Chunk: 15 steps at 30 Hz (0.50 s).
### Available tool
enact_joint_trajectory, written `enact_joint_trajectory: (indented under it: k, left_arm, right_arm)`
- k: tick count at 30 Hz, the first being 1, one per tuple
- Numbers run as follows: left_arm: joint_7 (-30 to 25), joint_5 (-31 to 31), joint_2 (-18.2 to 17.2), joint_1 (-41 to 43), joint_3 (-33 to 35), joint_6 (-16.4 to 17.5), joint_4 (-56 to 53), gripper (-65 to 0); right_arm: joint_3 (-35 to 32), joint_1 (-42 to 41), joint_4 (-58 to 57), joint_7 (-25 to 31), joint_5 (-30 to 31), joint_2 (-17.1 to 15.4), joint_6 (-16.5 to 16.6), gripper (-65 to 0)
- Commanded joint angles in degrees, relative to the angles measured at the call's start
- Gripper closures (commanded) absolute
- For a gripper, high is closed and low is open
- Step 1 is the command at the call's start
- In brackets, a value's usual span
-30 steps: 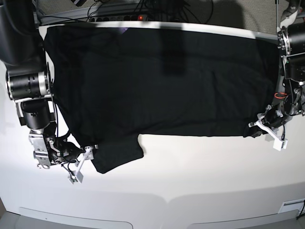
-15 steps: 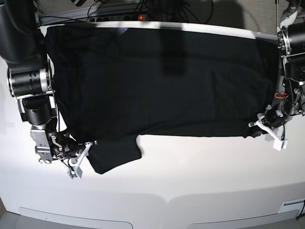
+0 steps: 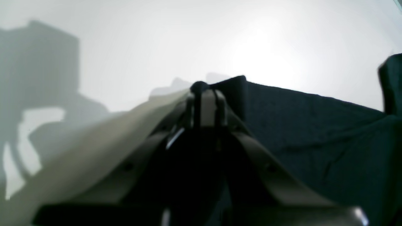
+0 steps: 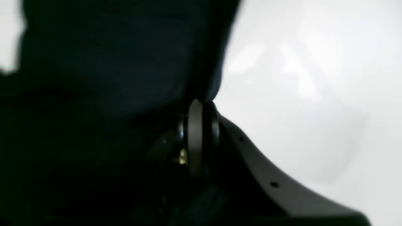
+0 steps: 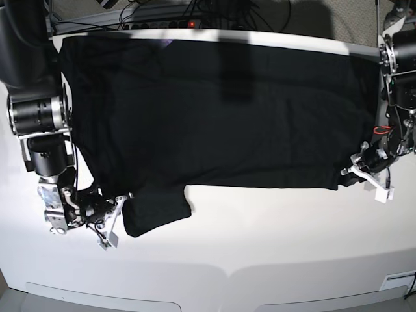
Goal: Fold the T-shirt properly
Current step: 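Lift the hem with both grippers and fold it over toward the collar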
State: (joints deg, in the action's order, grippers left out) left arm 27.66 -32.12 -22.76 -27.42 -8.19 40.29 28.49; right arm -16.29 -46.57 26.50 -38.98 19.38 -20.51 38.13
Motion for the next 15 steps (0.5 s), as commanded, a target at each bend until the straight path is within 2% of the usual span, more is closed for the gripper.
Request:
enact_joint_trajectory:
  k: [1,5,9,11,15]
  left_arm:
    - [1.09,-0.09,-1.29,-0.48,-0.07,-0.29,0.46,0.0]
    - [0.72,-4.72,-3.39,1.64,-0.07,-0.29,0.96,0.0]
    - [0.63,-7.58,-5.20,4.57,-0.07,-0.29,5.62,0.0]
    - [1.27,-8.63,-5.40,6.49,-0.07,-0.29,10.01,0.0]
    - [1.44,-10.40,-5.53,11.63,-0.07,-0.29,19.71,0.0]
  right_arm:
    - [0.20,-1.42,1.88,0.07,1.90,-0.98,0.72,0.0]
    - [0.20,3.34,8.09,-0.72,8.17,-3.89,0.90,0.0]
    - [0.20,10.49,20.22,-2.14,13.79,-6.99,0.81,0.0]
    - [0.20,14.32,28.13,-3.74,15.13,-8.00,-1.14,0.0]
    - [0.33,21.99,43.65,-5.25,16.63,-10.75,-7.32,0.0]
